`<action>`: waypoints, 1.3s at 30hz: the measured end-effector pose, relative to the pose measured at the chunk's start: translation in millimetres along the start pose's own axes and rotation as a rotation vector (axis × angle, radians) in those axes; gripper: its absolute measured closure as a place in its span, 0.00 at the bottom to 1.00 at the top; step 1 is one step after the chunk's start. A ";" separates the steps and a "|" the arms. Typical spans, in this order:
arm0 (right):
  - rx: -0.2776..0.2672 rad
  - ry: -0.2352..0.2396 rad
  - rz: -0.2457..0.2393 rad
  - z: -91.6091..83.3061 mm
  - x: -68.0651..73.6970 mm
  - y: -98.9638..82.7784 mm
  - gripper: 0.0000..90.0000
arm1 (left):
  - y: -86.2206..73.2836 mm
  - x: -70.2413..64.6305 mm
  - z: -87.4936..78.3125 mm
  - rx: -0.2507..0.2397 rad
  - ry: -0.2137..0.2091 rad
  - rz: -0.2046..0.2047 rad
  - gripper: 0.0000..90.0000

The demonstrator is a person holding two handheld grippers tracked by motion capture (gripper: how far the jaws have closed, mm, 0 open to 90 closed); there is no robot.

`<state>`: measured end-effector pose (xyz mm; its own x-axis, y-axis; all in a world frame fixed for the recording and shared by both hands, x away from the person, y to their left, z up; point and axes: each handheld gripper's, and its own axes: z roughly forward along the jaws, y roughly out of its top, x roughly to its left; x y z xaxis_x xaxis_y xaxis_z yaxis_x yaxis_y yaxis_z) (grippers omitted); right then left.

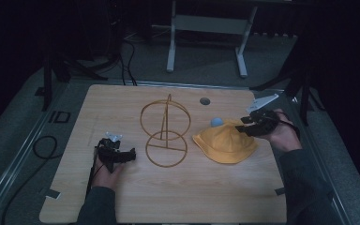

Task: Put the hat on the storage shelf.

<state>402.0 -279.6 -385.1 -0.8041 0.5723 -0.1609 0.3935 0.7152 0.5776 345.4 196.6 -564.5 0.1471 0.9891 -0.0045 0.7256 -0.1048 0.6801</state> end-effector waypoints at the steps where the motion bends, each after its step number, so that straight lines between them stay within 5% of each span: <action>1: 0.007 0.003 -0.002 1.4 -0.4 1.3 0.62 | 0.0 0.0 0.0 0.000 0.000 0.000 0.00; 16: 0.193 -0.020 -0.095 34.7 -4.1 23.6 0.60 | -0.1 -0.2 0.1 0.000 0.000 -0.002 0.00; 32: 0.375 0.006 -0.159 63.2 -5.6 38.5 0.61 | 0.0 0.2 -0.2 0.004 -0.001 0.004 0.00; 35: 0.399 0.011 -0.163 67.8 -6.3 39.3 0.68 | 0.0 0.2 -0.2 0.004 -0.001 0.005 0.00; 39: 0.399 0.020 -0.187 68.3 -5.4 40.6 0.91 | 0.0 0.2 -0.2 0.004 -0.001 0.004 0.00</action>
<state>452.8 -226.2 -415.4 -0.8848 0.4129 -0.2159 0.3783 0.9071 0.1846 345.3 196.7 -564.3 0.1506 0.9886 -0.0021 0.7275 -0.1094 0.6773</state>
